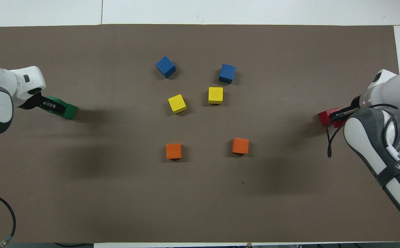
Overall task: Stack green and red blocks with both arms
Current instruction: 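Lower and release the green on green while the right gripper lowers red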
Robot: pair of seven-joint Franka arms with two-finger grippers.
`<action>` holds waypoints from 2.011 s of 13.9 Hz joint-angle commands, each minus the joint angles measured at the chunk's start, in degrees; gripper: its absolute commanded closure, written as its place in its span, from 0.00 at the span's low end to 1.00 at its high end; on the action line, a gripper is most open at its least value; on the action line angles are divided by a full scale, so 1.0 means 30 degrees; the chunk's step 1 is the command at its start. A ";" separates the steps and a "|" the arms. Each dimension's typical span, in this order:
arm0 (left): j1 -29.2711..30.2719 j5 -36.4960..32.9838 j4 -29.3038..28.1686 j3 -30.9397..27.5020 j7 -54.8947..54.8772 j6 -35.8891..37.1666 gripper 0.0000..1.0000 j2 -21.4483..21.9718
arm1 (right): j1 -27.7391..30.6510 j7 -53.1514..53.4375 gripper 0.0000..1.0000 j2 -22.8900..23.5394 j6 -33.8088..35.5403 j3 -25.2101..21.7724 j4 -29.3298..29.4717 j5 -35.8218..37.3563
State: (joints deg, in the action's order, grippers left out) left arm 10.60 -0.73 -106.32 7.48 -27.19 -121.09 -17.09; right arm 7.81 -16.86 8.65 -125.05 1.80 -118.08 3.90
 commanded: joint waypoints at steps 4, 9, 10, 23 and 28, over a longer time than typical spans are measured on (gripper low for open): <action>-0.0135 0.0301 -0.0801 -0.0061 0.0099 -0.0680 0.99 0.0510 | 0.0149 0.0346 1.00 -0.0130 -0.0562 0.0163 -0.0453 0.0253; -0.0253 0.0301 -0.0977 -0.0090 0.0158 -0.1002 0.00 0.0539 | 0.0120 0.0433 1.00 -0.0130 -0.0737 0.0163 -0.0454 0.0253; -0.0223 0.0301 -0.0977 -0.0061 0.0157 -0.0974 0.00 0.0539 | 0.0091 0.0550 1.00 -0.0072 -0.0824 0.0163 -0.0454 0.0253; -0.0428 0.0301 0.2478 0.0115 0.3670 0.3473 0.00 0.1853 | -0.0231 0.1137 1.00 0.0104 -0.1060 0.0192 -0.0454 0.0253; -0.0368 0.0301 0.2363 -0.0060 0.3731 0.5820 0.00 0.4313 | -0.0144 0.1078 1.00 0.0104 -0.1089 0.0163 -0.0454 0.0253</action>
State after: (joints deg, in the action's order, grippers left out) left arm 10.01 -0.48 -98.46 8.05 -16.72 -106.35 -7.44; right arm 6.95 -15.01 9.40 -127.08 1.94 -118.63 3.90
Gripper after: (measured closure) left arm 0.000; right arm 0.449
